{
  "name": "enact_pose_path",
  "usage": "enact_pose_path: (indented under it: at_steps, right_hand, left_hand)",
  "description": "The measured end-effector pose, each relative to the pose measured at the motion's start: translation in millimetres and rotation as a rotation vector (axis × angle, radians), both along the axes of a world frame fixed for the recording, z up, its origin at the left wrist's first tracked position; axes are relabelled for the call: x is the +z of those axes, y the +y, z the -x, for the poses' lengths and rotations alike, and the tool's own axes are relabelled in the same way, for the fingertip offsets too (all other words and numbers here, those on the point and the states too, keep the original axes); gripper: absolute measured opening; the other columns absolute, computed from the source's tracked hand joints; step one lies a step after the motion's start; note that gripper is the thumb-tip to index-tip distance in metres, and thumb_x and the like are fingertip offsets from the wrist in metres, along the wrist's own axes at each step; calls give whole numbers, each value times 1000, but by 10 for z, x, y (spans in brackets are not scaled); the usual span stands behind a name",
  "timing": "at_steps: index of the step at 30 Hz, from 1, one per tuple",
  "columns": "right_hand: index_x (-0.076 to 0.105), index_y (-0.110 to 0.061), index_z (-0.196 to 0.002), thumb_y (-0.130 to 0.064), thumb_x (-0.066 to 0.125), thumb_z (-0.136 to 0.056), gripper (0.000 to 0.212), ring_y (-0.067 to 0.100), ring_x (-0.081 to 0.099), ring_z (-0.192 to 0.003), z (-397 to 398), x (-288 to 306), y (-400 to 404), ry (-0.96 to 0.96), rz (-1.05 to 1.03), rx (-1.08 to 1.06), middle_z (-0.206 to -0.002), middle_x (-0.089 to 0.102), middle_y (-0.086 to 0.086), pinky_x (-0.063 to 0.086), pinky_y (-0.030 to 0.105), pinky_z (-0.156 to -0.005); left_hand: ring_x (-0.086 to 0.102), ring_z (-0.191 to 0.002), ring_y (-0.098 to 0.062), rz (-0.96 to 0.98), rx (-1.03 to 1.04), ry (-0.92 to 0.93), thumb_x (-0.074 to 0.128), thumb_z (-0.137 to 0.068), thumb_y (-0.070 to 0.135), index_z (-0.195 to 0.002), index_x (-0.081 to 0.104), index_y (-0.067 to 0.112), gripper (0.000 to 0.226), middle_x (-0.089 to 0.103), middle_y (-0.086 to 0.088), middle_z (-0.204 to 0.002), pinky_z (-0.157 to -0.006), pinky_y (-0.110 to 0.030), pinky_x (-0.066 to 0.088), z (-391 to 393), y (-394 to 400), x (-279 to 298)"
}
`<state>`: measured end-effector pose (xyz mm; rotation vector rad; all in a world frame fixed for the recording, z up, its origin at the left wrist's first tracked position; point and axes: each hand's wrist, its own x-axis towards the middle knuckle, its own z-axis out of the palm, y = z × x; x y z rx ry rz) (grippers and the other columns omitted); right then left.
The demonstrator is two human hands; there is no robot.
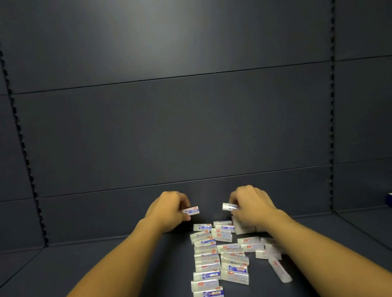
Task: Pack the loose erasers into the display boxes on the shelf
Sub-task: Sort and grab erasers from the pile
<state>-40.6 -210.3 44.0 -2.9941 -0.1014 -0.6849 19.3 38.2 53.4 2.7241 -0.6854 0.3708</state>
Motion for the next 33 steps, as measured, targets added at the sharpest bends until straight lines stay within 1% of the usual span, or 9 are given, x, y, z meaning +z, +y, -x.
enact_pose_path:
  at_steps: [3, 6, 9, 11, 14, 19, 24, 30, 33]
  right_hand:
    - [72, -27, -105, -26, 68, -87, 18, 19, 63, -93, 228, 109, -178, -28, 22, -27, -106, 64, -6, 54, 36, -80]
    - [72, -29, -105, -30, 69, -86, 19, 17, 63, -92, 482, 160, -363, -38, 24, -98, -106, 65, -7, 56, 36, -80]
    - [71, -30, -104, -32, 68, -86, 19, 16, 62, -93, 753, 180, -553, -48, 23, -176, -105, 63, -8, 54, 34, -77]
    - [70, -30, -103, -30, 67, -87, 17, 17, 61, -93, 942, 180, -666, -42, 24, -220, -103, 61, -8, 51, 32, -74]
    - [69, -29, -101, -25, 63, -86, 16, 18, 60, -93, 1207, 176, -811, -36, 17, -273, -102, 58, -9, 46, 30, -70]
    - [68, -27, -102, -24, 62, -88, 16, 17, 60, -92, 1594, 184, -1069, -30, 1, -338, -106, 58, -9, 49, 31, -70]
    - [68, -27, -103, -24, 62, -89, 15, 18, 60, -95, 1975, 232, -1363, -27, 2, -366, -108, 59, -8, 49, 32, -73]
    - [68, -26, -104, -24, 63, -90, 15, 20, 61, -97, 2419, 302, -1762, 1, -2, -363, -111, 59, -6, 55, 37, -80]
    - [68, -25, -105, -23, 63, -91, 16, 21, 61, -97, 2629, 293, -1965, 14, 7, -360, -111, 59, -5, 52, 35, -78]
  left_hand:
    - [61, -90, -11, -8, -68, -44, 77, -87, 33, -104, 71, 30, 18, 63, 11, -102, -82, -34, 55, 39, -184, 55]
    - [59, -88, -10, -28, -138, -112, 75, -88, 32, -103, 71, 28, 16, 60, 12, -100, -75, -29, 51, 142, -444, 84]
    - [57, -89, -11, -41, -209, -171, 71, -88, 29, -102, 69, 28, 15, 60, 11, -99, -71, -26, 46, 285, -730, 84]
    - [56, -91, -12, -68, -254, -202, 71, -87, 29, -103, 68, 27, 17, 58, 12, -99, -74, -28, 48, 402, -922, 82]
    - [57, -95, -14, -89, -311, -223, 70, -86, 30, -105, 68, 27, 19, 61, 9, -104, -80, -33, 53, 572, -1211, 79]
    - [57, -104, -16, -119, -391, -272, 69, -88, 30, -108, 70, 25, 20, 62, 7, -110, -82, -34, 52, 860, -1679, 143]
    - [61, -96, -20, -91, -411, -228, 72, -90, 30, -108, 69, 24, 19, 64, 3, -112, -81, -37, 55, 1201, -2076, 227]
    - [61, -96, -21, -77, -399, -206, 71, -91, 30, -107, 69, 23, 18, 64, 2, -111, -76, -33, 49, 1633, -2513, 277]
    - [61, -96, -22, -65, -372, -184, 71, -90, 30, -107, 69, 24, 18, 63, 2, -112, -80, -36, 54, 1841, -2711, 290]
